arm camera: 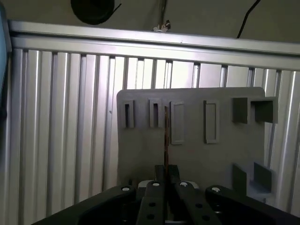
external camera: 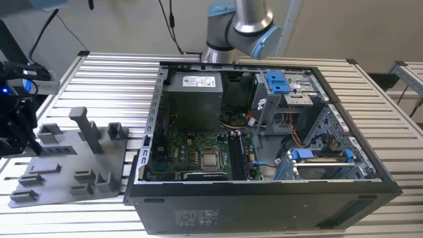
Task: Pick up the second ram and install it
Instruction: 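Pick up the second ram and move it above second insertion slot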
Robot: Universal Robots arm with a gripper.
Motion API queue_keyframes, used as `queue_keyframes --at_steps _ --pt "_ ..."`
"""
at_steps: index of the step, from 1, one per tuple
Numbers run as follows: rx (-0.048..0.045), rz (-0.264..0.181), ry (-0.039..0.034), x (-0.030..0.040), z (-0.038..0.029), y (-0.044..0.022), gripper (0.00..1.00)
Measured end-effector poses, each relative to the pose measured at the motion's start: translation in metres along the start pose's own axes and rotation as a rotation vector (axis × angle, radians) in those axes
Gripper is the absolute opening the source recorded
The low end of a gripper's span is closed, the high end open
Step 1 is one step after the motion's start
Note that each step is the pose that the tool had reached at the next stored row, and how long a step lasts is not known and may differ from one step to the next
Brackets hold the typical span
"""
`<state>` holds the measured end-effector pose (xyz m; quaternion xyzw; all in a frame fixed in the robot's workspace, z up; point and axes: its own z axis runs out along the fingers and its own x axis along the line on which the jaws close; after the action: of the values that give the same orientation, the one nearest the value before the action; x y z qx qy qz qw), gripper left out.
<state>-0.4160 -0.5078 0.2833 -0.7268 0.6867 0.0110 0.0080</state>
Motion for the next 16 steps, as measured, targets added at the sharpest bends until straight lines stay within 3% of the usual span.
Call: queue_keyframes --at_steps 16 --pt "-0.0002 0.000 0.0000 -0.0012 -0.0459 0.0002 0.14"
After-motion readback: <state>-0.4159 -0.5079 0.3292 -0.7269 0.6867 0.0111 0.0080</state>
